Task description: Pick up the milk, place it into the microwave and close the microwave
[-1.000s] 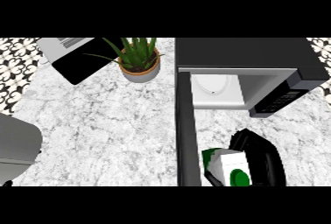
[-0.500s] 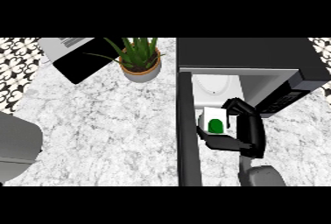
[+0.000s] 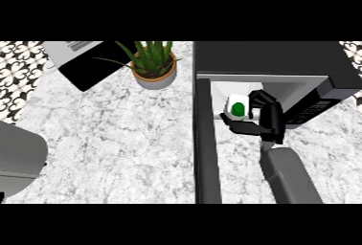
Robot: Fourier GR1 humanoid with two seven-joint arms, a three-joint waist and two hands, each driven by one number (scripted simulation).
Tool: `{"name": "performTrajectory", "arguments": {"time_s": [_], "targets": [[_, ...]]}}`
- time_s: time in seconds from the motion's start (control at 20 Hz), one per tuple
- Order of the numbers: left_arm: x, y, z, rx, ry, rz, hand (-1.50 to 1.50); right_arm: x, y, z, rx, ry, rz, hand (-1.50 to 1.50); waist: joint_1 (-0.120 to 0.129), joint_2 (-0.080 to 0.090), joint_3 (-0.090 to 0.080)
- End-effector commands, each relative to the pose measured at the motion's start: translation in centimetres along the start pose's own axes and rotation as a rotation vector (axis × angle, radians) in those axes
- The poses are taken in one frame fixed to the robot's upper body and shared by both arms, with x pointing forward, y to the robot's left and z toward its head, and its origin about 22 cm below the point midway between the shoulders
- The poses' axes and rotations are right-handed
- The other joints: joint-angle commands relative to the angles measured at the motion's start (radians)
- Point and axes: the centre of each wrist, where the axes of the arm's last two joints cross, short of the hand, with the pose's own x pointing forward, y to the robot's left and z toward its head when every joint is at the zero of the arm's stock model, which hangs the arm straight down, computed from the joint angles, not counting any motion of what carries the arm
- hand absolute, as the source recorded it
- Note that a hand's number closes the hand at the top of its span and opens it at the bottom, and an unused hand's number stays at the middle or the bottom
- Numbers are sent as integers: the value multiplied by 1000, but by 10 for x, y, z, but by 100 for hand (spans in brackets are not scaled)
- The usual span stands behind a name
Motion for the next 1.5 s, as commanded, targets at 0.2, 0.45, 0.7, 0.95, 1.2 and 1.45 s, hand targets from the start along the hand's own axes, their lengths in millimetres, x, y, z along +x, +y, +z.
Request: {"name": "performTrajectory", "arguments": {"time_s": [0.2, 0.45, 0.7, 0.95, 1.2, 1.45], "targets": [[-23, 13, 0, -5, 9, 1, -150, -43, 5, -10, 10, -73, 76, 150, 7, 3, 0], [-26, 20, -6, -11, 22, -7, -150, -16, 7, -61, -5, -149, 146, 150, 16, 7, 0], [-9, 10, -3, -16, 13, 3, -150, -7, 23, -75, -12, -178, 268, 150, 27, 7, 1], [-19, 21, -6, -14, 12, 25, -150, -5, 10, -82, -36, -270, 537, 150, 33, 10, 0], [-17, 18, -17, -27, 5, -3, -150, -2, 15, -87, -86, -284, 656, 150, 44, 18, 1], [-29, 32, -19, -37, -4, 17, -150, -11, 16, -80, -187, -256, 653, 150, 51, 24, 2]]}}
